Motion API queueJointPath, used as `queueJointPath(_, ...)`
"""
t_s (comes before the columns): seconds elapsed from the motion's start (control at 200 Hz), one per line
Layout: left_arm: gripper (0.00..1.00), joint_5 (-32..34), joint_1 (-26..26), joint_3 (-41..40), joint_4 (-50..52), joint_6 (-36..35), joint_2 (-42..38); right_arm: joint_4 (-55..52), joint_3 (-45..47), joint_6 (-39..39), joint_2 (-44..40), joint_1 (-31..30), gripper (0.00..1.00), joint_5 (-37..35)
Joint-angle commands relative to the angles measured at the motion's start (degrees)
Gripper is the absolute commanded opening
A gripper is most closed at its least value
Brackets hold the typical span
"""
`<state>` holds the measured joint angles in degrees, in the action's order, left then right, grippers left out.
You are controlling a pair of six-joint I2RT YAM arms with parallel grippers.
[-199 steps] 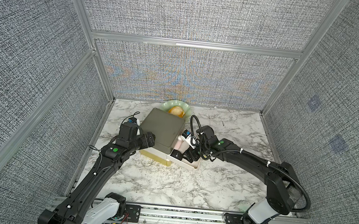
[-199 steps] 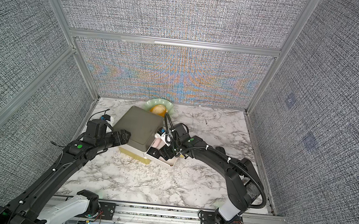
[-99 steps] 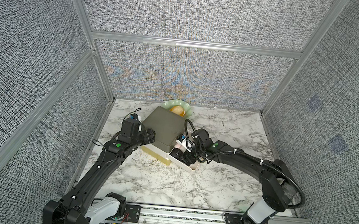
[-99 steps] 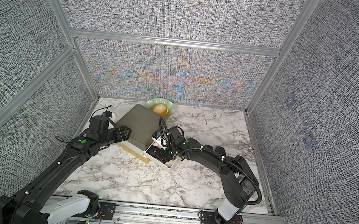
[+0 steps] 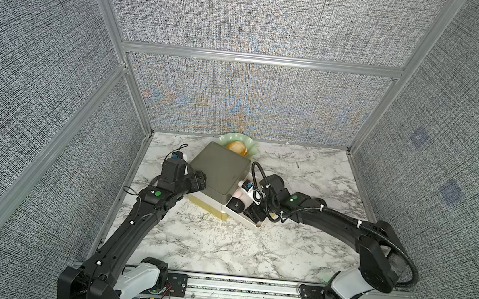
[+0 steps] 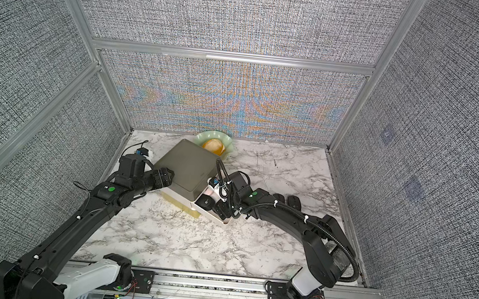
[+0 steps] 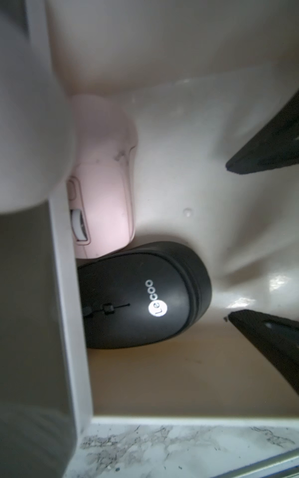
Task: Take the mice out of the drawer
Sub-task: Adjust the storage box at the center of the board.
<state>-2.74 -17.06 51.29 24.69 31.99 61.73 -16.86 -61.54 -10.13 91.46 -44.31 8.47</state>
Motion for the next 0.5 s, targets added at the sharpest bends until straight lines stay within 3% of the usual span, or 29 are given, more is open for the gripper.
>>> queueJointPath(0.0, 0.82, -0.13, 0.04, 0.61, -0.84, -0.70, 0.67, 3.48, -0.74, 0.32, 1.68, -0.37, 0.81, 3.10)
queueJointPath(0.215, 0.82, -1.03, 0.09, -0.13, -2.47, -0.19, 1.15, 7.98, -0.89, 0.90, 3.89, -1.42, 0.81, 4.30)
queueJointPath(0.495, 0.81, 0.87, 0.18, 0.52, -1.68, -0.77, 1.63, 12.24, -0.61, 2.72, 4.74, -1.48, 0.81, -1.97)
